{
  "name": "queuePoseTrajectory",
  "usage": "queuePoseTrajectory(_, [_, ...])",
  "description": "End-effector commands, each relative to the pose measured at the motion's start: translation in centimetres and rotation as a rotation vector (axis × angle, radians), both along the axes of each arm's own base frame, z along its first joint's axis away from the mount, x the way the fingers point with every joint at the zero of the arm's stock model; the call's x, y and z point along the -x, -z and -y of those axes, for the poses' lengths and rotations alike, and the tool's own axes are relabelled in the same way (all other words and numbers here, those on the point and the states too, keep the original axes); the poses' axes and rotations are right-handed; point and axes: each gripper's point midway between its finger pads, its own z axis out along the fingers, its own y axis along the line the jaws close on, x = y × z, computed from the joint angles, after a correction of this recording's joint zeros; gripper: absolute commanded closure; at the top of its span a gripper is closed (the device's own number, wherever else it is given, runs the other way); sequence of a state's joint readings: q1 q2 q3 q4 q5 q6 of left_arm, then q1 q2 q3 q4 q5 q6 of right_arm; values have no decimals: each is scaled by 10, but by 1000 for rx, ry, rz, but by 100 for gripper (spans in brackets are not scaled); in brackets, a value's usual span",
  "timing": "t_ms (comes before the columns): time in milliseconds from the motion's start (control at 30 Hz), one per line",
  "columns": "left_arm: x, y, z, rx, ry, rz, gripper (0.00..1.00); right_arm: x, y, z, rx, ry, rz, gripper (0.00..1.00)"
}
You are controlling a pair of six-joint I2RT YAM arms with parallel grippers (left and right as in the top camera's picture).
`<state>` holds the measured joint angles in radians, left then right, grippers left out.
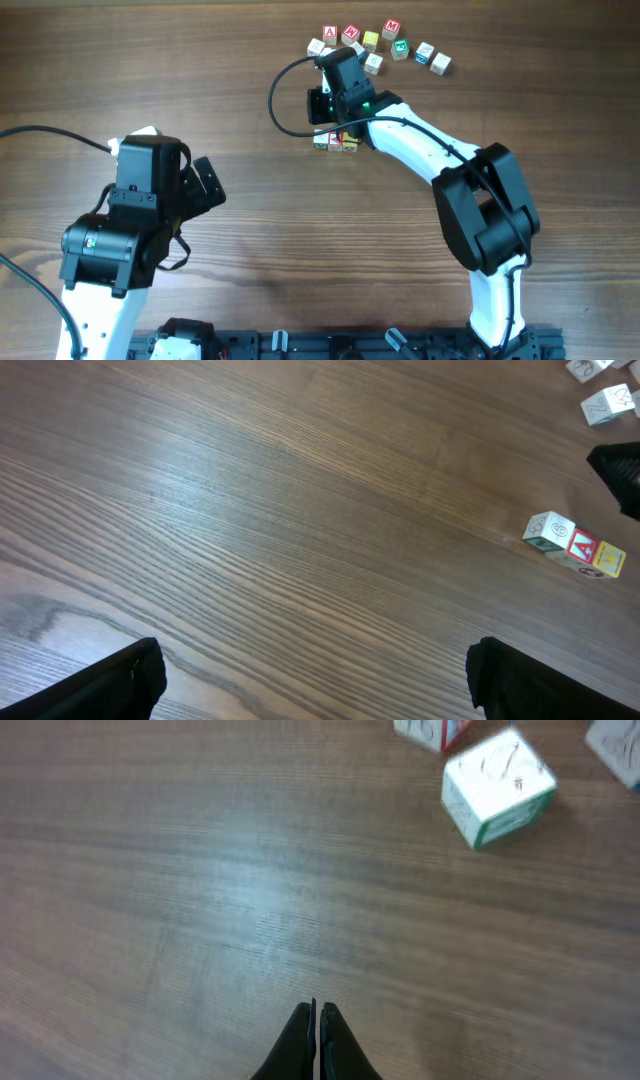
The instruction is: Form a horizontal line
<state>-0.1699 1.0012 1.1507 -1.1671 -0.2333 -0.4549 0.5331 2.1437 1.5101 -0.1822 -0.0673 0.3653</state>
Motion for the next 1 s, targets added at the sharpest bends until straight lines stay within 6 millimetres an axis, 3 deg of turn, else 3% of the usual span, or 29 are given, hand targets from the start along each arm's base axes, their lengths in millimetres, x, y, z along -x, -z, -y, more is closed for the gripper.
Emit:
queuePoseTrajectory(0, [0, -1, 0, 10, -10, 5, 0, -18, 12, 9, 38, 38, 23, 95])
queuePoseTrajectory(167, [0, -1, 0, 10, -10, 5, 0, -18, -6, 7, 55, 33, -26, 95])
queuePoseTrajectory(467, [0, -1, 0, 10, -10, 5, 0, 16, 17, 12, 60, 37, -216, 95])
queuePoseTrajectory(767, [0, -1, 0, 10, -10, 5, 0, 33, 28, 10, 49, 3, -294, 95])
queuePoseTrajectory(867, [0, -1, 0, 10, -10, 5, 0, 30, 38, 8, 51, 5, -295, 95])
queuePoseTrajectory(967, [0, -1, 0, 10, -10, 5, 0, 26, 35, 7, 46, 7, -275, 95])
